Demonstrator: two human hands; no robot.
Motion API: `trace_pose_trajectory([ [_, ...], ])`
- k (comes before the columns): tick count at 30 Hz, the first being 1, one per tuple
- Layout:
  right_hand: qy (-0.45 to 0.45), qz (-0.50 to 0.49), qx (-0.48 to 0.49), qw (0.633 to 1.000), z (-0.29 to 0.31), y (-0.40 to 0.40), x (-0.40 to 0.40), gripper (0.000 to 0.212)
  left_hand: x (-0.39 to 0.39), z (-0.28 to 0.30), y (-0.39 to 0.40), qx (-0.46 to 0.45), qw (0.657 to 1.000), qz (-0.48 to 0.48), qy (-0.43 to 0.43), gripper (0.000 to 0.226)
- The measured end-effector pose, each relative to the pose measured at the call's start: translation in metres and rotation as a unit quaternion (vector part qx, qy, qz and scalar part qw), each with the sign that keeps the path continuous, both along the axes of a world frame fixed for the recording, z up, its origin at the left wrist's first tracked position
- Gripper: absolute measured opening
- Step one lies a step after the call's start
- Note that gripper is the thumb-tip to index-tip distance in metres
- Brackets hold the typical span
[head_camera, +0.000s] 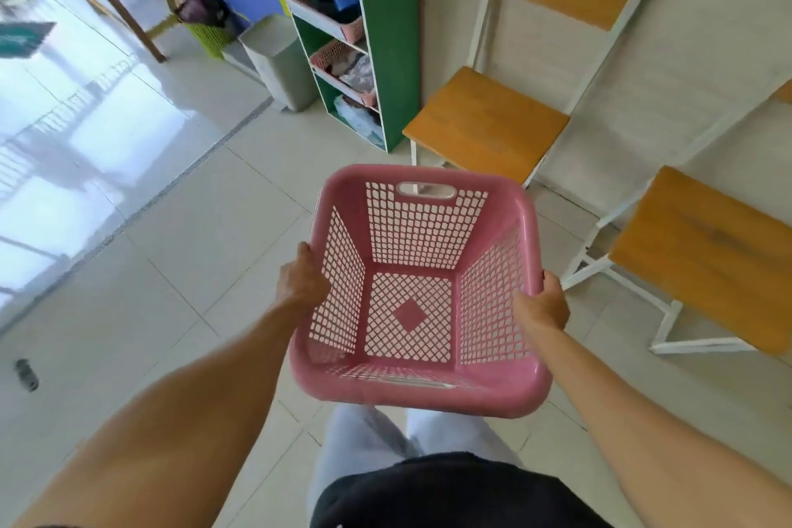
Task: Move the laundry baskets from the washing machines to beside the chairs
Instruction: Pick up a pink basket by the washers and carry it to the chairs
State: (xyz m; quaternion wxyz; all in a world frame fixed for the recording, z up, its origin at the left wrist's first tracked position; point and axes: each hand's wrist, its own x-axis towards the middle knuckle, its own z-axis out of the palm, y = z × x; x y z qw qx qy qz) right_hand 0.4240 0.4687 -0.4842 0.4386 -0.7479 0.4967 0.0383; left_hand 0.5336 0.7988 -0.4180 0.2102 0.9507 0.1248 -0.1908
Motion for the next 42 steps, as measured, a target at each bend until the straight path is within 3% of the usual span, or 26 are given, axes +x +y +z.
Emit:
trace_pose_trajectory([
  [10,0.041,-0.072,0.017,0.996,0.003,0.046,0.069,0.038,0.14,-0.025,0.016,-0.017,0.997,-0.059,0.047,0.02],
  [18,0.096,-0.161,0.013,0.982,-0.024,0.093,0.105,0.025,0.244,-0.065,0.021,0.015,0.979,-0.183,0.086,0.034],
  [26,0.145,-0.144,0.006,0.979,-0.089,0.108,0.127,0.028,0.3,-0.139,0.018,0.033,0.967,-0.232,0.104,0.035],
  [35,0.132,-0.125,-0.005,0.983,-0.194,0.09,0.149,0.022,0.331,-0.239,0.001,0.095,0.945,-0.301,0.083,0.04],
  [42,0.132,-0.146,-0.003,0.98,-0.234,0.081,0.146,0.028,0.345,-0.293,-0.006,0.064,0.954,-0.282,0.076,0.04],
])
